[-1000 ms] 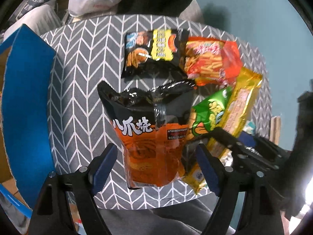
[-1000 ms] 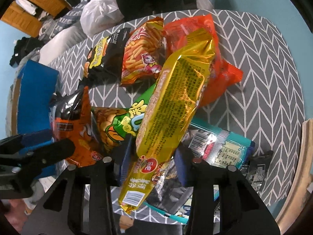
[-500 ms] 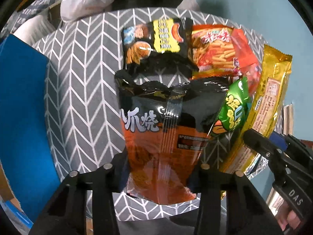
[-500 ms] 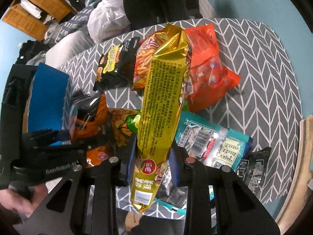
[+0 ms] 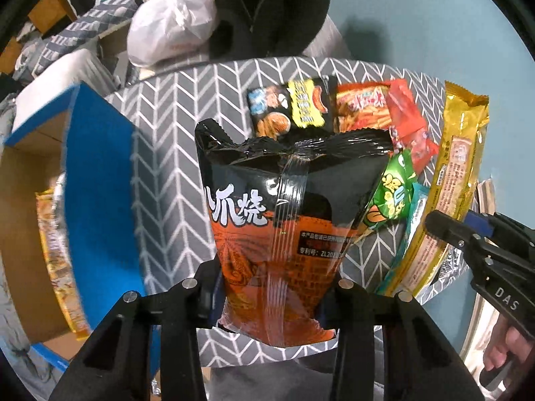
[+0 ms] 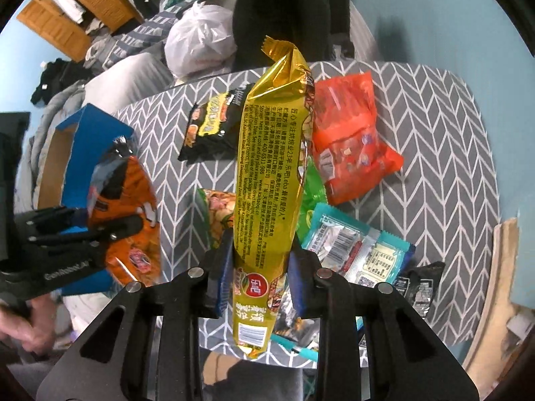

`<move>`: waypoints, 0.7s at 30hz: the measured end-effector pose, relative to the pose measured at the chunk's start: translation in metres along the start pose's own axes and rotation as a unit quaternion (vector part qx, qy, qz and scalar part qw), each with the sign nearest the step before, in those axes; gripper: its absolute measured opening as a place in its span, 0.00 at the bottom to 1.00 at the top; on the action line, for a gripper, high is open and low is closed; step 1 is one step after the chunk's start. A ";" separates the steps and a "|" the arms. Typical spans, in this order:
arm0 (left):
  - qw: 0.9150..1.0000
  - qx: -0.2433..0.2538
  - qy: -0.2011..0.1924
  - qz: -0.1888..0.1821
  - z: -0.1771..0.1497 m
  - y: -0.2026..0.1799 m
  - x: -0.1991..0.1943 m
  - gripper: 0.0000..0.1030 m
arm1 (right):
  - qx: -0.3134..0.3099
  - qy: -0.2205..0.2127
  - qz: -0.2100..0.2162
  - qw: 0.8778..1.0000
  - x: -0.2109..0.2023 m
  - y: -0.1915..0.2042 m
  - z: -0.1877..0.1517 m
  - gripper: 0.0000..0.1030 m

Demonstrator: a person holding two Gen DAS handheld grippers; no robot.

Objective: Organize snacks
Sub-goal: 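Grasp the black-orange chip bag with the left tool while the right tool grasps the gold wafer bar, then carry both snacks over the cardboard box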

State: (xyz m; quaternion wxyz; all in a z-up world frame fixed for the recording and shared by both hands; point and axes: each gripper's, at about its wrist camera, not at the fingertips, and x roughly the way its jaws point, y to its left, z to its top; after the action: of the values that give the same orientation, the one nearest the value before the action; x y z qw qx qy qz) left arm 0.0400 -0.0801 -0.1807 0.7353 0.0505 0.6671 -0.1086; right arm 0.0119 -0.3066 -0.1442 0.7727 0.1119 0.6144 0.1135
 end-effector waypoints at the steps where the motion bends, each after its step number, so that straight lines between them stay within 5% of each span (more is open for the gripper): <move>1: 1.000 -0.001 -0.003 0.001 0.000 0.002 -0.005 0.40 | -0.003 0.001 -0.001 1.000 -0.002 0.001 0.001 0.27; 21: 0.998 -0.026 -0.048 0.015 -0.013 0.061 -0.087 0.40 | -0.073 0.001 0.035 0.997 -0.028 0.084 0.036 0.27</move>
State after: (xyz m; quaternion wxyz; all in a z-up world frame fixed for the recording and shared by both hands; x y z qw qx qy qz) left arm 0.0337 -0.0096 -0.0999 0.7692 0.0363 0.6326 -0.0829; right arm 0.0374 -0.2367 -0.0839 0.7737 0.0768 0.6010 0.1852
